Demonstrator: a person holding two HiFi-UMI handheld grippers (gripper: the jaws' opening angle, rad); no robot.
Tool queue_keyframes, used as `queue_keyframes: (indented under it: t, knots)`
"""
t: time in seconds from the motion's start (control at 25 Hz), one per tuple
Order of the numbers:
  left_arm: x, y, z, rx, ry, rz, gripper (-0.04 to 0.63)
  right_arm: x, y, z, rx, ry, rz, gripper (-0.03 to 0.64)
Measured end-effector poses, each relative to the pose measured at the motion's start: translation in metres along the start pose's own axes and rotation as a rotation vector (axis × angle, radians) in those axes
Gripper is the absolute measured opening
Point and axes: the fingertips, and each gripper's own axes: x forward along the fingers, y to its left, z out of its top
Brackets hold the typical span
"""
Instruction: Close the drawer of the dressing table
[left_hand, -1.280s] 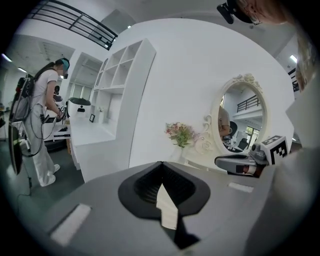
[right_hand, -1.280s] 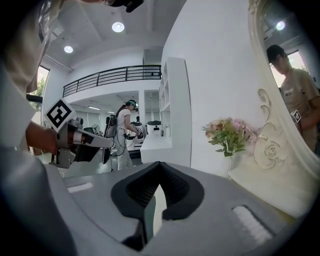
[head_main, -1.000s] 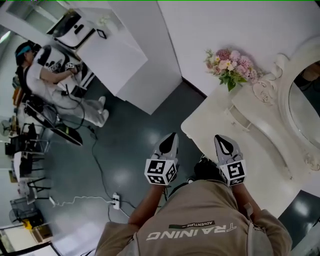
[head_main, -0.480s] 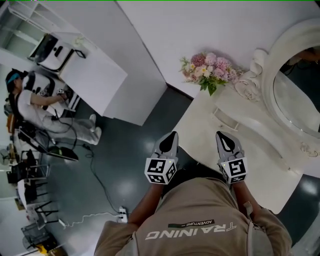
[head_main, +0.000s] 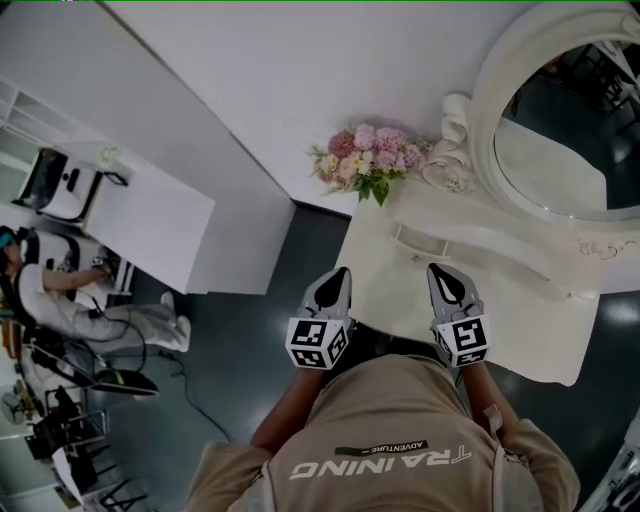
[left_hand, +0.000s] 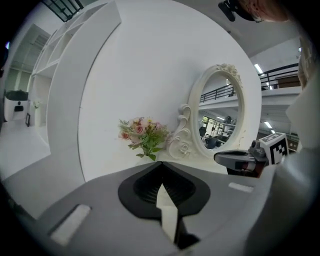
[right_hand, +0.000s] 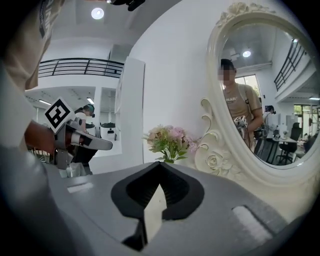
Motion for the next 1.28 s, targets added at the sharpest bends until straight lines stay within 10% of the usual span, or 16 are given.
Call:
queue_keyframes:
  t: [0.6,1.28]
  knots:
    - [0.04,-0.008,0.017,0.099,0.033,-0.316,0.015,-0.009,0.006,0.014,0.047,0.001,-0.285,0.002]
    - [0.06,-0.018,-0.02,0.121,0.153,-0.403,0.015,0.002,0.004,-0.036,0.164,0.12,-0.32,0.003]
